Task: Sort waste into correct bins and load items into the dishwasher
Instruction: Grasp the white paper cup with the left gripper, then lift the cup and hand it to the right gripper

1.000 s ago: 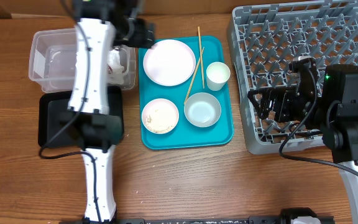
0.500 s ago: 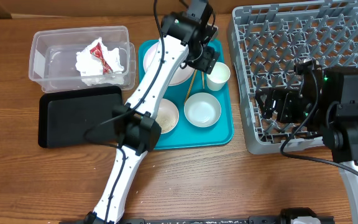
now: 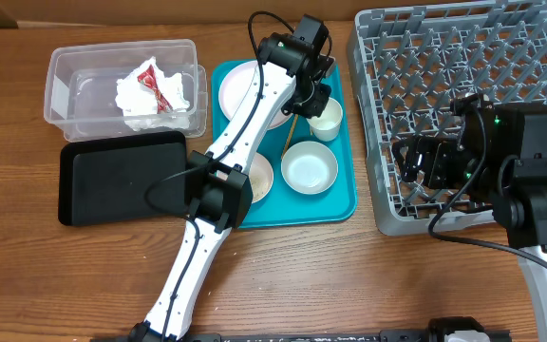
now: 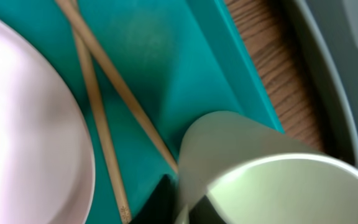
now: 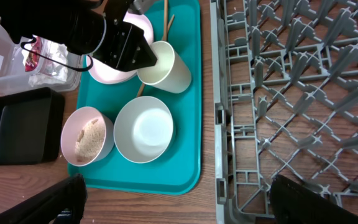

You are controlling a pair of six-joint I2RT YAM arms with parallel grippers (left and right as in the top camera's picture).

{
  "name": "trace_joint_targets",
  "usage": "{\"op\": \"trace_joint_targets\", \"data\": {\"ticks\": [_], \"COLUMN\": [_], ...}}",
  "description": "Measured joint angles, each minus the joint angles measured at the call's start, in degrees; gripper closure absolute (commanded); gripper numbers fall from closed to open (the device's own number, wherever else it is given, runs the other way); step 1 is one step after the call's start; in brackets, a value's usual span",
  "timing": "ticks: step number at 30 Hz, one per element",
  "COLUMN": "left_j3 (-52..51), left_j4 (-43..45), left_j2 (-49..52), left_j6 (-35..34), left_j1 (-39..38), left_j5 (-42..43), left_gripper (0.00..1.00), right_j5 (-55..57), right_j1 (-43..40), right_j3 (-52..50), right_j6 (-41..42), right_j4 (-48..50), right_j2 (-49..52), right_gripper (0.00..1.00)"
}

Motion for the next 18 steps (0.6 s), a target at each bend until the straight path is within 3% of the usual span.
{"op": "trace_joint_targets", "data": {"ticks": [5, 10, 18], "left_j3": [0.17, 5.03, 10.01], "left_j4": [-1.07, -7.56, -14.4], "left_j2": [0.0, -0.07, -5.86], "left_j6": [0.02, 0.0, 0.0], "left_j1": [-0.02, 1.86, 10.93], "left_j5": [0.07, 1.57, 12.61], "left_gripper": [0.96, 0.96, 0.96], "right_j5": [-0.02, -0.02, -0.5], "right_j1": [0.02, 0.0, 0.02], "right_j3": [0.0, 0.0, 0.0], "right_j6": [-0.02, 0.87, 5.09], "right_j4": [0.0, 1.55, 6.86], "right_j2": [0.0, 0.0, 0.87], "right_gripper": [0.04, 0.04, 0.0]}}
